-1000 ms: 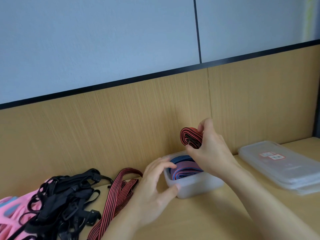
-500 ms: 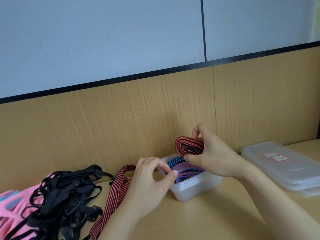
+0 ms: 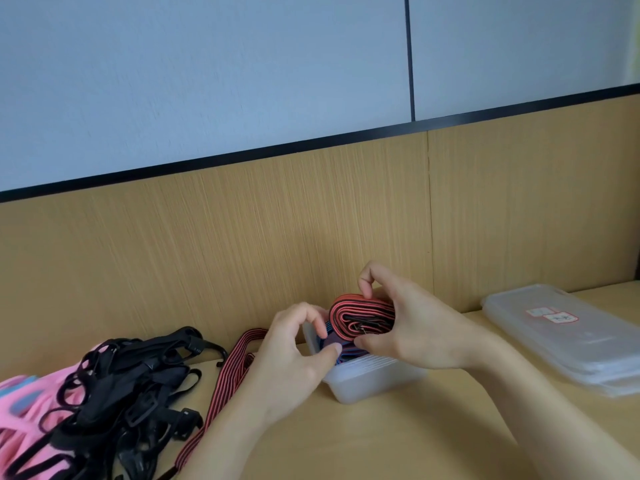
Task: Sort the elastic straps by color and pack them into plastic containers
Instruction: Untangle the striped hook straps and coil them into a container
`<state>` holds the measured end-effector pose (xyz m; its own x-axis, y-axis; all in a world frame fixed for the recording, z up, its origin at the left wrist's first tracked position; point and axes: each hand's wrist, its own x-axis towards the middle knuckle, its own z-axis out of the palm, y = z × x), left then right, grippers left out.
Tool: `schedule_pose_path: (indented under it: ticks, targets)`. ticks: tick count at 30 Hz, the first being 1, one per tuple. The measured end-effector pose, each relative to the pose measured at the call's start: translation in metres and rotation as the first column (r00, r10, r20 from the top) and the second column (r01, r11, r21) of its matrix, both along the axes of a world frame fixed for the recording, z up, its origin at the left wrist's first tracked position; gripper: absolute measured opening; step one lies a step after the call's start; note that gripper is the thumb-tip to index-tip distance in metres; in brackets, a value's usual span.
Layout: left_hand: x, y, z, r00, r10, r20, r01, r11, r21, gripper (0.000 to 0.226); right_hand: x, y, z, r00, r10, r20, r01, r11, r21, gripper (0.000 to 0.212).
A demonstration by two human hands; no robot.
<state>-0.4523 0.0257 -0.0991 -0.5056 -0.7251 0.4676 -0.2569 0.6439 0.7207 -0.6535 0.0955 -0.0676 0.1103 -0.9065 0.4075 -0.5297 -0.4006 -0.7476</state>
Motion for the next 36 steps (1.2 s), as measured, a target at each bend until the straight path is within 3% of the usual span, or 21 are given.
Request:
schedule_pose_path:
  ticks: [3,6,11,15,21,25,36]
  targets:
    - [-0.004,-0.013,0.014,0.984,-0.037,0.175,0.024,0.997,0.074,0.040,-0.004,-0.001,0.002,0.997,0.016,0.074,-0.017,1.000,0.011,0.047]
    - [-0.020,-0.023,0.031,0.881,-0.026,0.473,0.038,0.999,-0.015,0.060,-0.010,-0.002,0.005,0.986,0.033,0.162,-0.038,0.999,0.027,0.049]
    - [-0.043,-0.031,0.038,0.753,0.011,0.658,0.077,0.992,-0.105,0.043,-0.017,-0.011,0.015,0.982,0.066,0.175,-0.077,0.995,0.056,0.049]
    - [-0.044,-0.034,0.034,0.778,-0.112,0.618,0.130,0.991,0.016,0.034,-0.017,-0.021,0.019,0.981,0.105,0.164,-0.116,0.991,0.060,0.051]
    - [-0.047,-0.034,0.034,0.773,-0.161,0.613,0.211,0.977,-0.010,0.017,-0.013,-0.020,0.005,0.988,0.087,0.130,-0.088,0.996,0.000,0.053]
    - [-0.047,-0.035,0.037,0.768,-0.179,0.615,0.192,0.980,0.045,0.019,-0.012,-0.017,0.002,0.987,0.091,0.131,-0.093,0.996,0.011,0.055]
    - [-0.039,-0.033,0.034,0.864,-0.221,0.453,0.179,0.975,0.135,0.023,-0.013,-0.018,0.000,0.991,0.120,0.057,-0.124,0.989,0.076,0.056]
